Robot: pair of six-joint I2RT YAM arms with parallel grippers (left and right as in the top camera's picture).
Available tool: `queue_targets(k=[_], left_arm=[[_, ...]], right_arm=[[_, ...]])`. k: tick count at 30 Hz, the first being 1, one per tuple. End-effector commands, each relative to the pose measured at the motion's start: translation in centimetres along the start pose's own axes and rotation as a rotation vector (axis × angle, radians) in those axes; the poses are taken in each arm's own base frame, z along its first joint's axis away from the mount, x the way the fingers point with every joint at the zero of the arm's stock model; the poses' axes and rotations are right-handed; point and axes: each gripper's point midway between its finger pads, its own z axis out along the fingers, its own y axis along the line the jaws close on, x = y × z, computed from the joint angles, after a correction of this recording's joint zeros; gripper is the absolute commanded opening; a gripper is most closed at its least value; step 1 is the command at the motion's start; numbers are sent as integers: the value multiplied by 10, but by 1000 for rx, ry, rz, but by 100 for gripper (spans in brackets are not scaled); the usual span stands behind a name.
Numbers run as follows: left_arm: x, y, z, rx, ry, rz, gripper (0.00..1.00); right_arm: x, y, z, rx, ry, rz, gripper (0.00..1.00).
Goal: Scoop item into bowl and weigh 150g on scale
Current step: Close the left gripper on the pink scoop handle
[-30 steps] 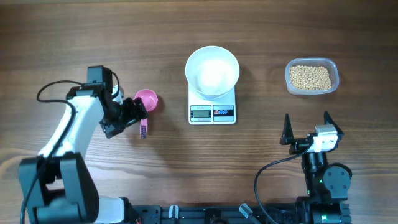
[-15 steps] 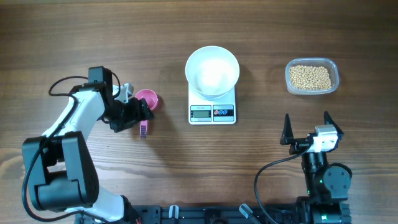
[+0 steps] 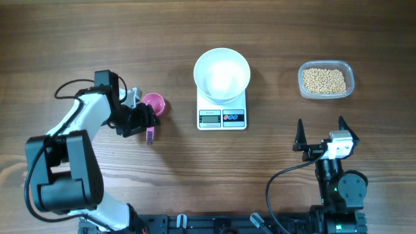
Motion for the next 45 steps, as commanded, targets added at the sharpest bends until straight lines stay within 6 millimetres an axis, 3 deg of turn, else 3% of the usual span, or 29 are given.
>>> queue_targets(k=[1,9,16,22,25,28,33,38,45], left_arm=[[1,1,4,17,8,23,66],[-1,0,4,20,0,26,44],[-1,0,4,20,-1,27,37],[-3,0,4,21,-7,29,38],[-3,0,4,21,-9,31,54],[-7,0,4,18,-24,38,56],[-10,1,4,12,-38,48,42],[-6,-6,4,52,-23,95,41],[-3,-11,4,84,-10,111,29]], right_arm=[[-1,-1,0,2,-7,0,100],[-1,-1,0,1,-8,1,100],[-1,-1,0,2,-7,1,100],[-1,-1,0,1,-8,1,100],[-1,-1,0,2,-7,1,100],[-1,-1,0,1,-8,0,100],[-1,-1,0,2,-7,1,100],[-1,-1,0,1,-8,1,100],[-1,-1,0,1,-8,0,100]])
